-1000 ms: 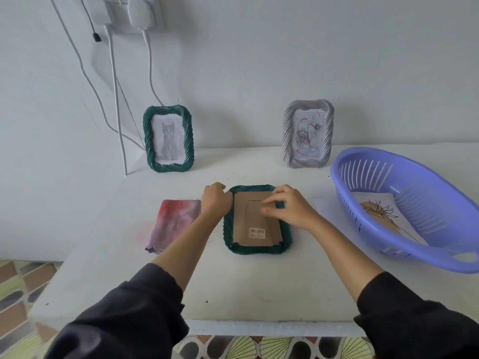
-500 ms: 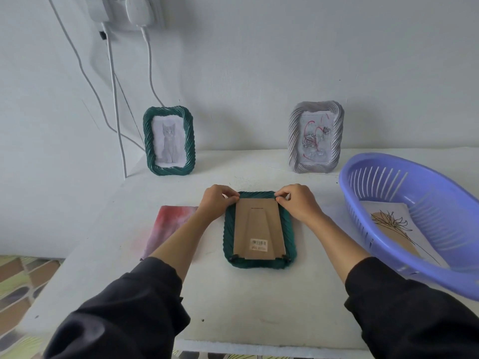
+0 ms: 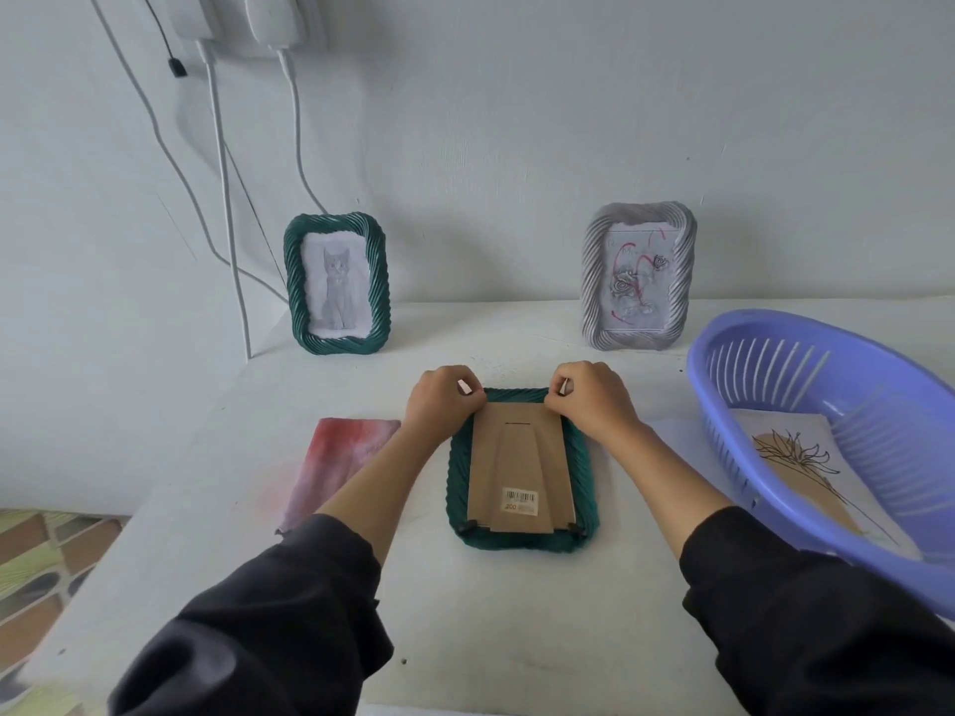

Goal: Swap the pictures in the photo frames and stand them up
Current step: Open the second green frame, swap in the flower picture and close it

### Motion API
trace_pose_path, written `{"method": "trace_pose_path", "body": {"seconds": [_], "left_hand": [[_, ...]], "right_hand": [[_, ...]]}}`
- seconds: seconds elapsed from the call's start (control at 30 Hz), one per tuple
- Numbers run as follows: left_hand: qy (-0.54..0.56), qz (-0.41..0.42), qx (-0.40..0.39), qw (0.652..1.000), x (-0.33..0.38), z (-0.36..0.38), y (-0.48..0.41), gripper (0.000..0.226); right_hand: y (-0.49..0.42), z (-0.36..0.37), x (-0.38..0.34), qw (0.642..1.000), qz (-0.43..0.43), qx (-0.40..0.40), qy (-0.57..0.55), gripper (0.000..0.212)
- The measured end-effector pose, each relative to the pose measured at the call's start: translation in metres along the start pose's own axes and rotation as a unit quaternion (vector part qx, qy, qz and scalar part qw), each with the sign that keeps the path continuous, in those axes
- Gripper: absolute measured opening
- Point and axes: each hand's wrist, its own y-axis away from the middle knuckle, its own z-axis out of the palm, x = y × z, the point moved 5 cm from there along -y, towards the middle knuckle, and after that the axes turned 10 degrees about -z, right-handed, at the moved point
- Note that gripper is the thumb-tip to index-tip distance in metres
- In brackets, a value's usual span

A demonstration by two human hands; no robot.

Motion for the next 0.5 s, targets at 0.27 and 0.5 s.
{"method": "trace_pose_path", "body": {"seconds": [0.27, 0.5], "left_hand": [[0.054, -0.014, -0.012, 0.998, -0.008, 0.004, 0.003, 0.013], [0.136, 0.007, -0.025, 0.990, -0.023, 0.001, 0.028, 0.021]], "right_hand": [[0.004, 0.005, 0.003, 1.000, 0.024, 0.002, -0.019, 0.011], [0.037, 0.009, 0.003, 0.995, -0.003, 0.061, -0.079, 0.024]]}}
